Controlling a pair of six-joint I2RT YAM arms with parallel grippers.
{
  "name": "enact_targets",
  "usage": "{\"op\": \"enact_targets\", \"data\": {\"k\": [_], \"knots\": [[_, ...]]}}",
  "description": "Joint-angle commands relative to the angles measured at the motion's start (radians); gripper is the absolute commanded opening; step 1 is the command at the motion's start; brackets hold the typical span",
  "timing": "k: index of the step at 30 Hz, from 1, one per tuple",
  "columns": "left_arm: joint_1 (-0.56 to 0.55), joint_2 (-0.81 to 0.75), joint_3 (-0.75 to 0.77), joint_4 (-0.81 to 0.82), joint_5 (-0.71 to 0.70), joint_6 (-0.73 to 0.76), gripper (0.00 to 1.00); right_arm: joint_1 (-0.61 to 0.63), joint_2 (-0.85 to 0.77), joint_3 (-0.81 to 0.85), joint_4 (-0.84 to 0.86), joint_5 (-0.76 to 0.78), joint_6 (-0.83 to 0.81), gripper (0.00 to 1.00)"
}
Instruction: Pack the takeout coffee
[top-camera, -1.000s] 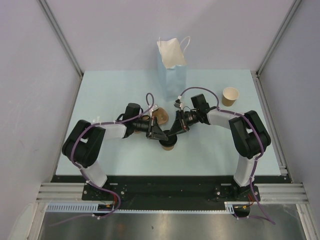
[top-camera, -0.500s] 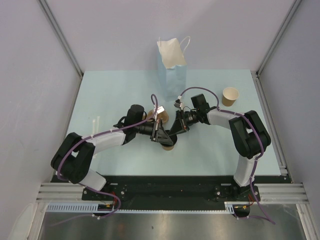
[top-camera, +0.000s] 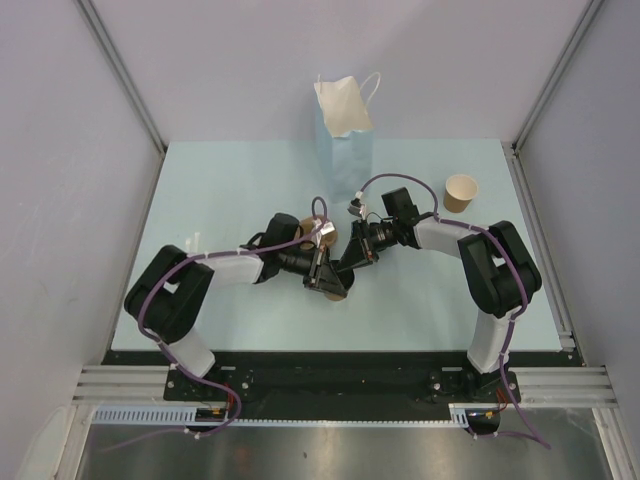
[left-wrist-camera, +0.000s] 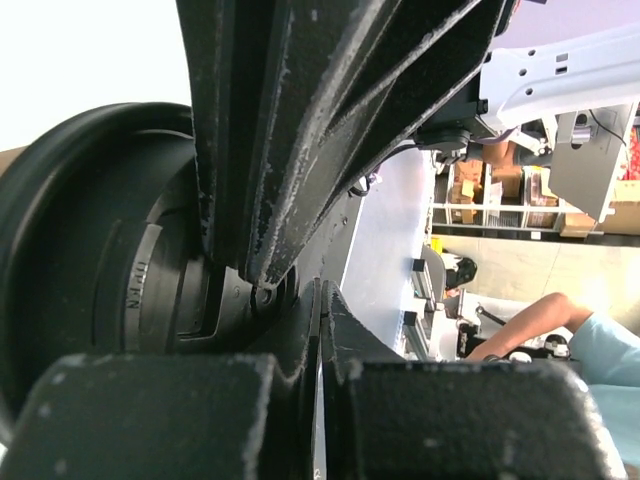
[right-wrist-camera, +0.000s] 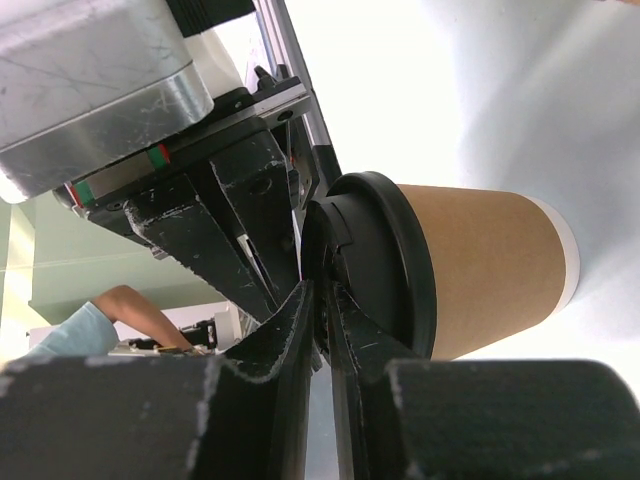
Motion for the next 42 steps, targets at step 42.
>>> {"op": "enact_targets", "data": {"k": [42], "knots": [[0.021, -0.229, 0.103, 0.075, -0.011, -0.066, 0.03, -0.009, 0.038, -0.015, -0.047, 0.143, -0.064, 0.17]]}}
